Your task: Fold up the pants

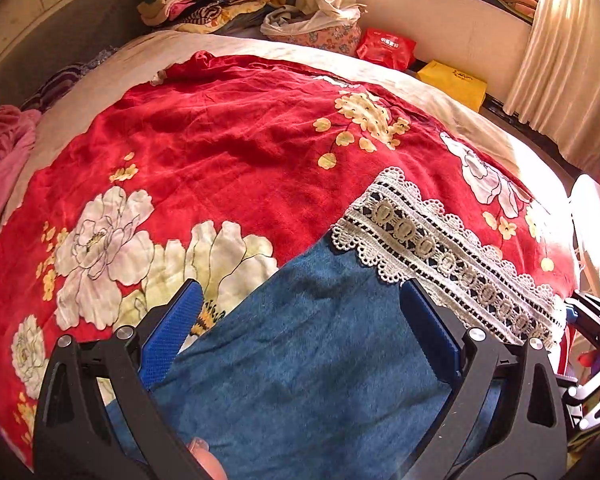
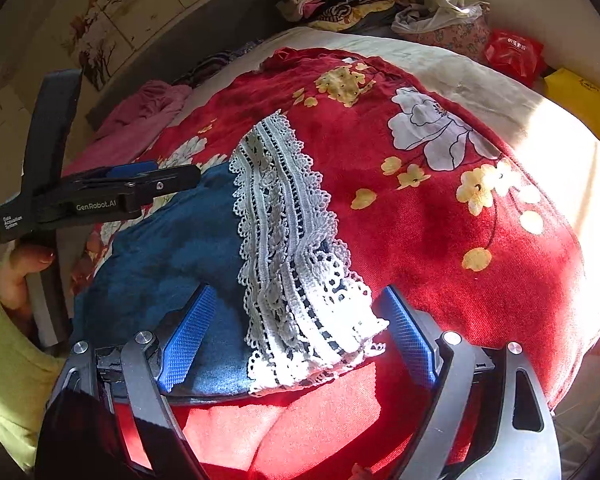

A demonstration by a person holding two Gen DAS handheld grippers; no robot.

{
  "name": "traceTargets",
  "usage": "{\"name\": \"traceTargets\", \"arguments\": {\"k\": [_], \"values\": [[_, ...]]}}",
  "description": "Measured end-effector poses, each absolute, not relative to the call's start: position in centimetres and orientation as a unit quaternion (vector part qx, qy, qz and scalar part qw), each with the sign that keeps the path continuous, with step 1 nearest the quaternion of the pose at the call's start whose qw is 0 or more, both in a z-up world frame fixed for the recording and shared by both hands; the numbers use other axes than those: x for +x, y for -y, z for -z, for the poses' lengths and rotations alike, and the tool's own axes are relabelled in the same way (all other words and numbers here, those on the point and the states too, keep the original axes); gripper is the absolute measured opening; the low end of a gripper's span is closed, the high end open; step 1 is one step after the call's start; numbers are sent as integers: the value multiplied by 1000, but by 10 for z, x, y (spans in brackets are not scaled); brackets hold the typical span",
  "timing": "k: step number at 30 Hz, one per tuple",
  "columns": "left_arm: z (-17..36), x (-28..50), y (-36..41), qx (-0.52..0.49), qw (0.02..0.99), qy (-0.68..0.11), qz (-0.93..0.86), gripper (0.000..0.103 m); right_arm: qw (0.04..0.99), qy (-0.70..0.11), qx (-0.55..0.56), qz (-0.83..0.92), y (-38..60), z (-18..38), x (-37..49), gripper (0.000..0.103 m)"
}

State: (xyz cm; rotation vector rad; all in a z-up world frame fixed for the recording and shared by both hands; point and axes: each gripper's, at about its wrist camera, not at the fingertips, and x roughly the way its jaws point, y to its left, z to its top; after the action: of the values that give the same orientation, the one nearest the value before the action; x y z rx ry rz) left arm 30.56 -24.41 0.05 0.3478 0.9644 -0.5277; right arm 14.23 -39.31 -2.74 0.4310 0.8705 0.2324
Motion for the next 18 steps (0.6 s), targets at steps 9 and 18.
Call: {"name": "traceTargets", "arguments": {"k": [9, 18], "values": [[29, 350, 253, 59, 778, -511, 360, 62, 869, -419, 226, -132, 396, 36, 151, 48], [34, 350, 266, 40, 749, -513, 418, 46, 864, -410, 257, -136, 400, 38, 153, 39]]}}
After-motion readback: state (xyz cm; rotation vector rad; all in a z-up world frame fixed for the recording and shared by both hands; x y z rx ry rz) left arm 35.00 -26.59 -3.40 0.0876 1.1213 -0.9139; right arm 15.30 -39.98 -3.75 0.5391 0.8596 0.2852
